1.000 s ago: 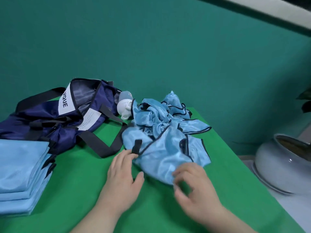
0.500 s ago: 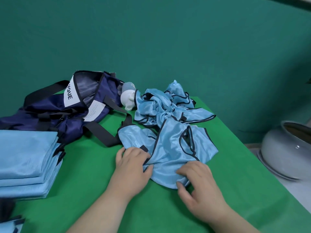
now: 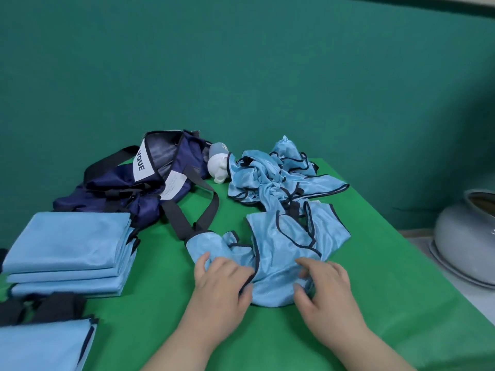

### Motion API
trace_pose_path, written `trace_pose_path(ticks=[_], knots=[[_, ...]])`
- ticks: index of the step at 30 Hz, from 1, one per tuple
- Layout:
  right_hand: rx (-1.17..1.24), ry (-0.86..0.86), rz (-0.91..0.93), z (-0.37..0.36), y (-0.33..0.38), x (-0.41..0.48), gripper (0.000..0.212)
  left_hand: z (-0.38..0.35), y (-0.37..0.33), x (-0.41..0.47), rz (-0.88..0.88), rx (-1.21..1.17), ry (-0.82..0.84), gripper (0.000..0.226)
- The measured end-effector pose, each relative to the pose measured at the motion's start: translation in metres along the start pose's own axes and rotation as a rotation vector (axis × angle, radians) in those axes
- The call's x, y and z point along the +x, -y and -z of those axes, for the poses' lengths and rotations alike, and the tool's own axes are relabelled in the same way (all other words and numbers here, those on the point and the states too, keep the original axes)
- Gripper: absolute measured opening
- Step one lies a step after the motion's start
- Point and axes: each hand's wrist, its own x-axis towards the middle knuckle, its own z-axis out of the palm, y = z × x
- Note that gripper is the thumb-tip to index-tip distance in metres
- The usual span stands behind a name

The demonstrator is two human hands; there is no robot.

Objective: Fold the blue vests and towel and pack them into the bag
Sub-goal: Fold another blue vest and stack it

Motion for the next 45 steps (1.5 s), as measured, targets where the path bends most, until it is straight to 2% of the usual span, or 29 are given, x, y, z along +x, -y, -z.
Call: trace_pose_path(ticks=[4, 7, 9, 13, 15, 18, 23, 27, 32, 36, 39, 43, 45], knots=[[0.084, -0.047, 0.095, 0.002, 0.035, -0.021, 0.061, 0.014, -0.012, -0.033, -0.138, -0.051, -0.164, 0.018], [0.097, 0.039, 0.301, -0.006, 0.059, -0.042, 0.081, 0.025, -0.019, -0.055, -0.207, -0.04, -0.145, 0.023], [0.053, 0.097, 0.374, -0.011, 0.064, -0.051, 0.07, 0.03, -0.022, -0.066, -0.227, -0.023, -0.095, 0.022], [-0.061, 0.118, 0.34, 0.001, 0.051, -0.061, 0.019, 0.041, -0.025, -0.095, -0.182, -0.057, -0.007, 0.029], [-0.108, 0.105, 0.3, 0.008, 0.043, -0.068, 0.012, 0.044, -0.024, -0.11, -0.122, -0.058, 0.052, 0.035], [-0.154, 0.088, 0.225, 0.019, 0.035, -0.08, 0.013, 0.05, -0.026, -0.121, -0.006, -0.032, 0.083, 0.05], [-0.177, 0.074, 0.026, 0.038, 0.024, -0.091, 0.012, 0.055, -0.028, -0.124, 0.079, 0.102, 0.096, 0.062], [-0.162, 0.106, -0.068, 0.046, 0.023, -0.094, 0.017, 0.057, -0.025, -0.126, 0.107, 0.19, 0.125, 0.053], [0.002, 0.116, 0.085, 0.043, 0.036, -0.1, 0.028, 0.073, -0.025, -0.13, 0.079, 0.101, 0.091, 0.047], [0.112, 0.095, 0.17, 0.041, 0.049, -0.098, 0.02, 0.081, -0.017, -0.122, 0.084, 0.034, 0.008, 0.039], [0.089, 0.092, 0.229, 0.035, 0.06, -0.087, 0.018, 0.082, -0.008, -0.113, 0.171, 0.054, -0.019, 0.037], [0.026, 0.178, 0.239, 0.022, 0.08, -0.06, 0.03, 0.085, -0.001, -0.085, 0.356, 0.034, 0.076, 0.037], [0.01, 0.257, 0.241, 0.014, 0.092, -0.045, 0.038, 0.084, 0.003, -0.066, 0.394, 0.026, 0.145, 0.046]])
